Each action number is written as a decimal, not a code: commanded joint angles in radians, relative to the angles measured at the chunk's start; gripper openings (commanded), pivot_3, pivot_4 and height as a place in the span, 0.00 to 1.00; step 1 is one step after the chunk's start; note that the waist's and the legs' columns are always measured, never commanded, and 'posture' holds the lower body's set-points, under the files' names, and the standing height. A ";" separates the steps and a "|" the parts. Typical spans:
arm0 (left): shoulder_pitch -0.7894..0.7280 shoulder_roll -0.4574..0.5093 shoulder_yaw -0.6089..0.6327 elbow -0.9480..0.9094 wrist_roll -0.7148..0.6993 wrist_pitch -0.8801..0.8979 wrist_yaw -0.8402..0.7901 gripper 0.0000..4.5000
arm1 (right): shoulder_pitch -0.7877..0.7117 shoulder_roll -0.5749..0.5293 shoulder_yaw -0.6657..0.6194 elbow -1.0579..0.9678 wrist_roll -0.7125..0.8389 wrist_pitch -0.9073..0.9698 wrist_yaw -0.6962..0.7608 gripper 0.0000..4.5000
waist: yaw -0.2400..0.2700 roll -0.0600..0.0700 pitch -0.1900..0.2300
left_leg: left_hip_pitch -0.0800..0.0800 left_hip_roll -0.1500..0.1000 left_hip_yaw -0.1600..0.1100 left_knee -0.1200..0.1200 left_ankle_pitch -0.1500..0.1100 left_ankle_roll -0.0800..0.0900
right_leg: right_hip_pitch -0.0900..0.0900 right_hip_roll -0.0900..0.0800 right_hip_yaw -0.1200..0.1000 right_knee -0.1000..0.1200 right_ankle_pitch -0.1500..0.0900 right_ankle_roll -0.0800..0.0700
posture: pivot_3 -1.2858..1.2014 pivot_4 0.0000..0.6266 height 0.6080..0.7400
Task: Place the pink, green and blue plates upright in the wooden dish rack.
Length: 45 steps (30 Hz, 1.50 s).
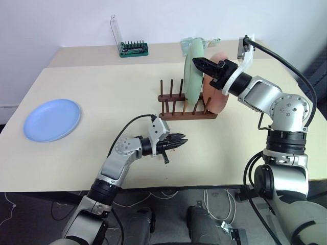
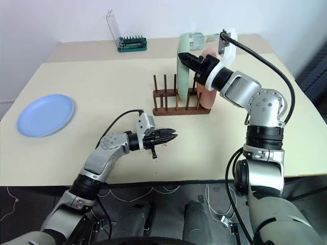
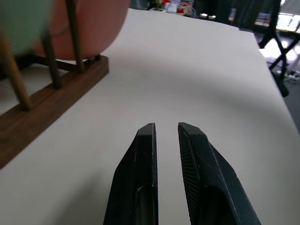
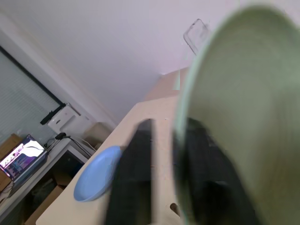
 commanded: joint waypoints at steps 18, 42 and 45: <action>-0.009 0.045 0.141 -0.031 -0.016 -0.069 0.150 0.16 | -0.007 -0.268 0.148 -0.351 -0.385 -0.167 0.236 0.87 | 0.002 0.000 0.000 | -0.001 0.000 0.001 0.000 0.000 0.000 | 0.000 0.000 0.000 0.000 0.000 0.000 | 0.52 0.24 1.00; 0.000 0.250 1.147 0.035 -0.158 0.495 1.135 0.88 | 0.096 -0.135 0.452 -0.372 -0.768 -0.522 0.531 0.88 | -0.009 -0.012 0.001 | -0.001 0.001 0.001 -0.001 0.000 -0.001 | -0.005 0.000 0.001 0.003 0.001 0.001 | 0.52 0.24 1.00; -0.003 0.207 1.207 0.036 -0.207 0.556 1.194 0.88 | 0.098 -0.121 0.451 -0.362 -0.787 -0.529 0.538 0.88 | 0.003 -0.014 0.001 | -0.001 0.001 -0.001 0.000 0.001 -0.002 | -0.005 0.001 0.001 0.003 0.001 0.001 | 0.52 0.24 1.00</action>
